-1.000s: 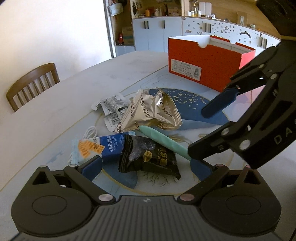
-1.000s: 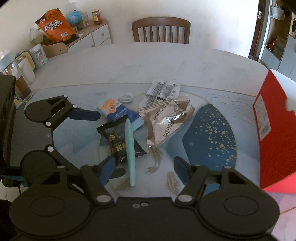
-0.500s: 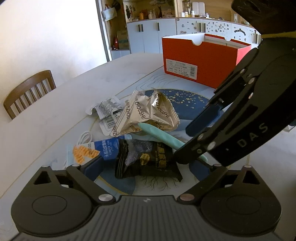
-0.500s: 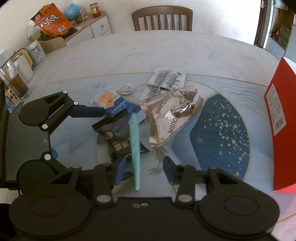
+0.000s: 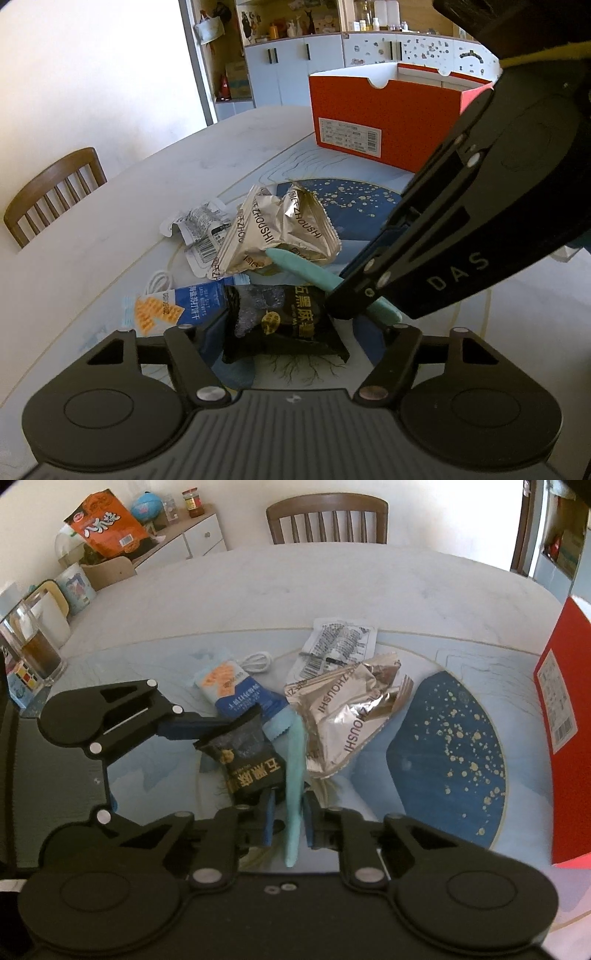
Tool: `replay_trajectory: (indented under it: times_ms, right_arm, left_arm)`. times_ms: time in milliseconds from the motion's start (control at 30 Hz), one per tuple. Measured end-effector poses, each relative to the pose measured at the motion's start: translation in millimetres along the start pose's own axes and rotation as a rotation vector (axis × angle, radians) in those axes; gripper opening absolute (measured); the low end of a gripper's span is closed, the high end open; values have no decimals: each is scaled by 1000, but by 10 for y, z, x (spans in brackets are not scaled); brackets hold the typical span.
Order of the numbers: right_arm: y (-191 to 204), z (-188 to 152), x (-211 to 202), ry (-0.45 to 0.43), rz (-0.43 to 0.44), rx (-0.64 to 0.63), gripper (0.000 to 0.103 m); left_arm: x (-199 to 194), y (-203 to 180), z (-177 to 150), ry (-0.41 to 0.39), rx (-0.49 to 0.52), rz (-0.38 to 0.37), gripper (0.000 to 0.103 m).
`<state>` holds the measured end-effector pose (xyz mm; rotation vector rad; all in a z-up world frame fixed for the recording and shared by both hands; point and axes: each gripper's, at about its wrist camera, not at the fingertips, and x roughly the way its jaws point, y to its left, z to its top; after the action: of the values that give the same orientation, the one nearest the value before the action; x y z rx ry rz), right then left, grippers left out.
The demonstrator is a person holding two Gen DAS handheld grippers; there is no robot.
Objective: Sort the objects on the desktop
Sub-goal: 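Grasp the black snack pack with the left tool while the right tool grasps the mint-green stick, then lift and carry the black pack and green stick over the shoebox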
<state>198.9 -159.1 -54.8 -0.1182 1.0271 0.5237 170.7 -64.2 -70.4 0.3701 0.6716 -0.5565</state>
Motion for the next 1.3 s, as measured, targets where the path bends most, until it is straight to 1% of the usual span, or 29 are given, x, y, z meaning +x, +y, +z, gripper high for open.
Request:
replay_trajectory:
  times_ms: [67, 133, 267, 367, 867, 1300]
  right_arm:
    - [-11, 7, -14, -3, -3, 4, 13]
    - [-23, 16, -45, -14, -8, 7, 8]
    - [-39, 14, -108, -20, -17, -5, 8]
    - [-37, 6, -153, -31, -30, -13, 8]
    - [-86, -4, -551, -93, -34, -12, 7]
    - [-318, -53, -951, -147, -22, 3, 7]
  left_arm:
    - [-9, -2, 4, 2, -4, 0, 64]
    - [-22, 0, 5, 3, -8, 9, 61]
    - [-32, 11, 13, 7, -19, 16, 56]
    - [-47, -6, 27, 9, -18, 29, 55]
    - [-312, -159, 240, -27, -29, 42, 54]
    - [-514, -394, 530, -55, -27, 48, 54]
